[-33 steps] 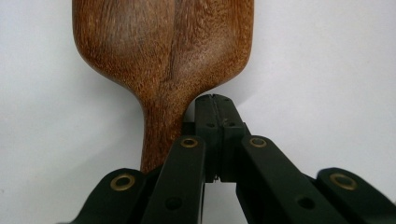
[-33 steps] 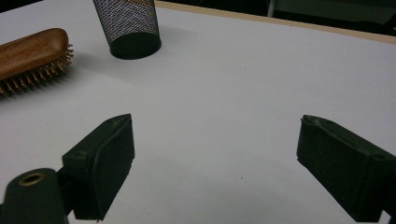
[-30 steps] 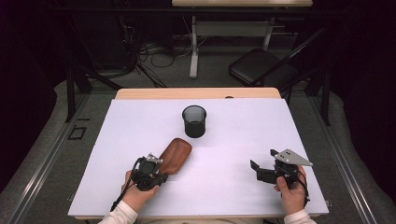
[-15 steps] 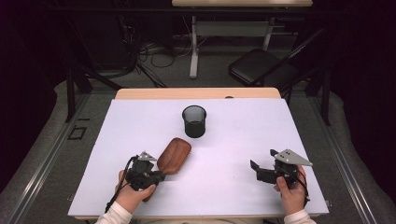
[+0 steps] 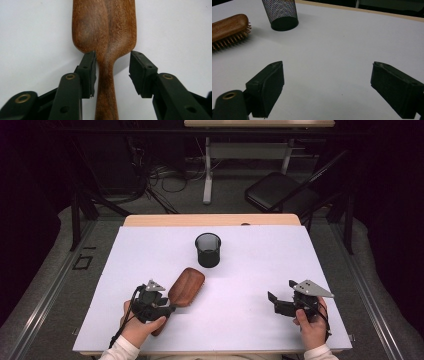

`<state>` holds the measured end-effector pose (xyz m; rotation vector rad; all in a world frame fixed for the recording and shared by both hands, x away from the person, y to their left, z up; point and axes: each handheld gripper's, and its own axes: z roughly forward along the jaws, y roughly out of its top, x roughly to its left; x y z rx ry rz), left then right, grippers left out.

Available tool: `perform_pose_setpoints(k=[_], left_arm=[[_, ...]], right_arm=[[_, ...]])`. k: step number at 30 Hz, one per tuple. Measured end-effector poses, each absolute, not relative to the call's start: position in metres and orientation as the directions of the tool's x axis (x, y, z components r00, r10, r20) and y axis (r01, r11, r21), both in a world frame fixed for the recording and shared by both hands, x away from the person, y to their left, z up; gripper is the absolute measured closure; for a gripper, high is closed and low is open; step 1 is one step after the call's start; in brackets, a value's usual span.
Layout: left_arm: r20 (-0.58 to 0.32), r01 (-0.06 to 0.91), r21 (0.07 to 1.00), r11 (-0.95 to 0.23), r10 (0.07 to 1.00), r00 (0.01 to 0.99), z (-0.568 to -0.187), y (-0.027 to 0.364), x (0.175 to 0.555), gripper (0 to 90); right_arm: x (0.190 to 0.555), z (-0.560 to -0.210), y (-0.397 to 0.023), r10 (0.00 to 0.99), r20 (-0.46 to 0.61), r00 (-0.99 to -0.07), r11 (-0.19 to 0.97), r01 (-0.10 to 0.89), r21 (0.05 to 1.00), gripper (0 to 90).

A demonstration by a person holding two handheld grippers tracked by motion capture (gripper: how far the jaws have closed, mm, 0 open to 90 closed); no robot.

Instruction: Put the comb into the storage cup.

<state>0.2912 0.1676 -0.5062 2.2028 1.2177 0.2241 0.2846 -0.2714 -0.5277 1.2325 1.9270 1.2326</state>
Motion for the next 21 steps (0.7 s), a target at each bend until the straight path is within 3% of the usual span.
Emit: perform_pose_setpoints(k=[9,21], left_arm=[[-0.135,0.728,0.561,-0.395,0.824,0.551,-0.512,0.170,0.296,44.9],[-0.150,0.752,0.528,-0.395,0.828,0.541,-0.523,0.170,0.301,43.3]], right_arm=[[0.284,-0.527,-0.271,0.896,0.030,-0.442,0.173,0.412,0.894,11.4],[0.285,-0.528,-0.271,0.895,0.027,-0.445,0.176,0.409,0.895,11.4]])
